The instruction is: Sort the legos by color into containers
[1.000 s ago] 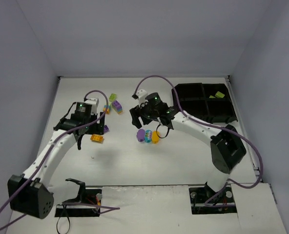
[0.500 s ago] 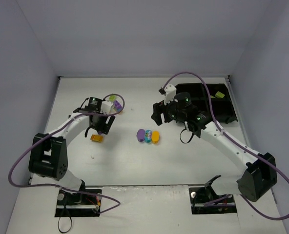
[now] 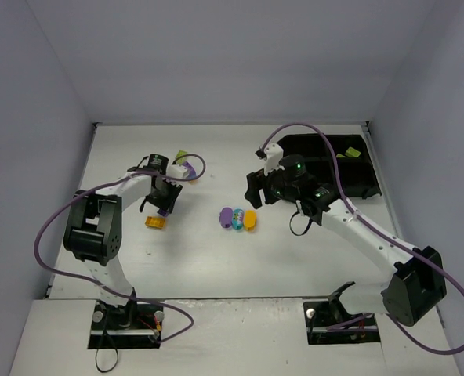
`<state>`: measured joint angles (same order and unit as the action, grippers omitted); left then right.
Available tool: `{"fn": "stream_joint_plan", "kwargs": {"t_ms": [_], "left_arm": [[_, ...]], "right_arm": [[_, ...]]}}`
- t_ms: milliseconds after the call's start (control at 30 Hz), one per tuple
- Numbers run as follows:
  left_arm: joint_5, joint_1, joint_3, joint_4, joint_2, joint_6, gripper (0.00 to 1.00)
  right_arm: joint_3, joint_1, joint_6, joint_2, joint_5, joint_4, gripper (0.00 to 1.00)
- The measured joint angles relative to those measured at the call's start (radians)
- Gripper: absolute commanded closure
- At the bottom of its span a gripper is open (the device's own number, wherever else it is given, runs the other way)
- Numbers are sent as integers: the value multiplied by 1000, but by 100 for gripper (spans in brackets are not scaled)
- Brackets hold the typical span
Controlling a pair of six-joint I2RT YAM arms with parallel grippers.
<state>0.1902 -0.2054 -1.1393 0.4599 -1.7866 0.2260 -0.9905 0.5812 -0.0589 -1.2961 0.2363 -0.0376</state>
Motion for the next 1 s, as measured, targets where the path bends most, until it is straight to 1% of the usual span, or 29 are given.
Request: {"fn": "stream_joint_plan", "kwargs": {"t_ms": [33,67,133,267,333,533,667,767,1000], "left_arm": [[5,0,0,2,0,6,82],[13,0,-1,3,1,8,84],[30,-3,-3,6,3,13,87],[48,-20,-3,11,54,13,87],[53,-44,0,0,132,12,87],[71,-161,11,-94,449,-6,87],[90,-220,59,-165,584,-32,87],[97,-258,98,-184,637,-53,87],[101,-333,108,-192,670,-78,87]], "right_arm": [[0,0,-1,0,0,0,32],[0,0,-2,0,0,0,32],[0,0,-8,-2,0,0,32],[-24,0,-34,-18,6,-6,33],[-57,0,-61,-34,24,-8,33],[-185,2,-203,-96,97,-6,34],[-228,9,-301,-117,113,-5,34],[-262,27,-354,-133,117,-7,34],[-311,89,-431,-158,127,18,36]]}}
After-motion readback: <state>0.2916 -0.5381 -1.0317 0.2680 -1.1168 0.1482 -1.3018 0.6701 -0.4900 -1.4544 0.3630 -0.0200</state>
